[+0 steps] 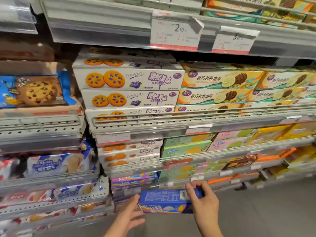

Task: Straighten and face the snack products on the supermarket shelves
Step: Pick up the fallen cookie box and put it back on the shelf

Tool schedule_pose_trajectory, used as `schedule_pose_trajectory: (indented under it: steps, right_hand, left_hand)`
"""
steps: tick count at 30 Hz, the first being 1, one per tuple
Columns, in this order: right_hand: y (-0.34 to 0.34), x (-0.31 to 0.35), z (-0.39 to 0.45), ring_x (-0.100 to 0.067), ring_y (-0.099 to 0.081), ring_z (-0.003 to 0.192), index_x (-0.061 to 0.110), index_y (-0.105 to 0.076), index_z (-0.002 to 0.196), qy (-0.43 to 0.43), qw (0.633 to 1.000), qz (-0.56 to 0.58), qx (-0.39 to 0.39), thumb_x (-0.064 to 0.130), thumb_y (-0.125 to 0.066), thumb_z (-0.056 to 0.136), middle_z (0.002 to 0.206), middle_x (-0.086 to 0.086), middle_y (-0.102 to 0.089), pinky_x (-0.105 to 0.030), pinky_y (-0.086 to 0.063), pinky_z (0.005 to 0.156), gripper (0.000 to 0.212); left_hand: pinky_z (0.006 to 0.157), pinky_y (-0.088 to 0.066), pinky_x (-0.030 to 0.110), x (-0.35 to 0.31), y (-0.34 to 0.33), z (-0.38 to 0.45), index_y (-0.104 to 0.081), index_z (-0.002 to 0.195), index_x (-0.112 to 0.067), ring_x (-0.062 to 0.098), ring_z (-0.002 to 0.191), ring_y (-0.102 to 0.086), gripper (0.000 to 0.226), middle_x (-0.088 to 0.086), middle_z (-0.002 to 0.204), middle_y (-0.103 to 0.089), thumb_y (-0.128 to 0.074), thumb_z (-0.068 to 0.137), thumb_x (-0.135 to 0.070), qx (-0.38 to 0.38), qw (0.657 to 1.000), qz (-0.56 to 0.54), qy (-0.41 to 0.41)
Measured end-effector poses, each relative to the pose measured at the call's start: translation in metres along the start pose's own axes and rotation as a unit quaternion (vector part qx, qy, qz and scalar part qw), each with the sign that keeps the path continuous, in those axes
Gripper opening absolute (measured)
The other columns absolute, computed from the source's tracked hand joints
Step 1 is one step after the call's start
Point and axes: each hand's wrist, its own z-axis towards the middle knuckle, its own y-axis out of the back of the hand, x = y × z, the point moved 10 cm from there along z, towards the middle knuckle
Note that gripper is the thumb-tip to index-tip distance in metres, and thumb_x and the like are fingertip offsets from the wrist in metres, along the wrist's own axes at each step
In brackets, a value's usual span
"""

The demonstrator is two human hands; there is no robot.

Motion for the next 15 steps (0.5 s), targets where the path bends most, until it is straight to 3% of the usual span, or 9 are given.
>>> schedule_pose_trajectory:
  steps: [3,6,9,12,15]
  right_hand:
    - [-0.016,0.002,-0.002,-0.013,-0.065,0.082,0.029,-0.068,0.084,0.006,1.000,0.010,0.024,0.025,-0.080,0.086,0.086,0.010,-0.070,-0.039,-0.059,0.074,0.013]
    - [-0.036,0.011,-0.007,-0.011,-0.065,0.081,0.029,-0.065,0.084,0.030,0.998,0.014,0.057,0.022,-0.079,0.087,0.086,0.007,-0.068,-0.025,-0.054,0.075,0.016]
    - [-0.052,-0.002,-0.008,-0.008,-0.065,0.080,0.027,-0.060,0.099,-0.003,0.998,-0.007,0.055,0.031,-0.078,0.088,0.092,0.006,-0.067,-0.033,-0.056,0.066,0.022]
    - [-0.061,-0.038,-0.002,-0.018,-0.067,0.087,0.027,-0.050,0.099,-0.081,0.995,-0.033,0.038,0.048,-0.076,0.086,0.092,0.000,-0.071,-0.035,-0.045,0.070,0.036]
    - [-0.075,-0.059,-0.004,-0.021,-0.069,0.082,0.020,-0.060,0.089,-0.119,0.990,-0.034,0.063,0.036,-0.078,0.086,0.080,0.006,-0.072,-0.036,-0.044,0.071,0.025]
  left_hand:
    - [0.079,-0.061,0.042,-0.004,0.007,-0.013,-0.057,0.131,-0.024,0.029,0.100,-0.075,0.057,0.004,0.113,-0.077,-0.069,0.087,-0.058,0.000,1.000,-0.016,-0.012]
    - [0.078,-0.059,0.042,-0.002,0.027,-0.018,-0.058,0.126,-0.013,0.033,0.096,-0.076,0.076,0.013,0.108,-0.077,-0.091,0.069,-0.050,-0.044,0.997,-0.060,-0.016]
    - [0.076,-0.061,0.039,-0.005,0.046,-0.022,-0.061,0.123,-0.006,0.035,0.096,-0.075,0.043,0.016,0.104,-0.077,-0.075,0.089,-0.027,-0.106,0.991,-0.076,-0.037]
    - [0.067,-0.062,0.034,-0.014,0.069,-0.029,-0.064,0.111,-0.007,0.036,0.102,-0.071,0.024,0.019,0.108,-0.074,-0.072,0.093,-0.020,-0.178,0.978,-0.084,-0.071]
    - [0.067,-0.060,0.033,-0.020,0.089,-0.028,-0.060,0.107,-0.007,0.033,0.106,-0.069,0.022,0.018,0.112,-0.069,-0.073,0.093,-0.019,-0.226,0.968,-0.063,-0.090]
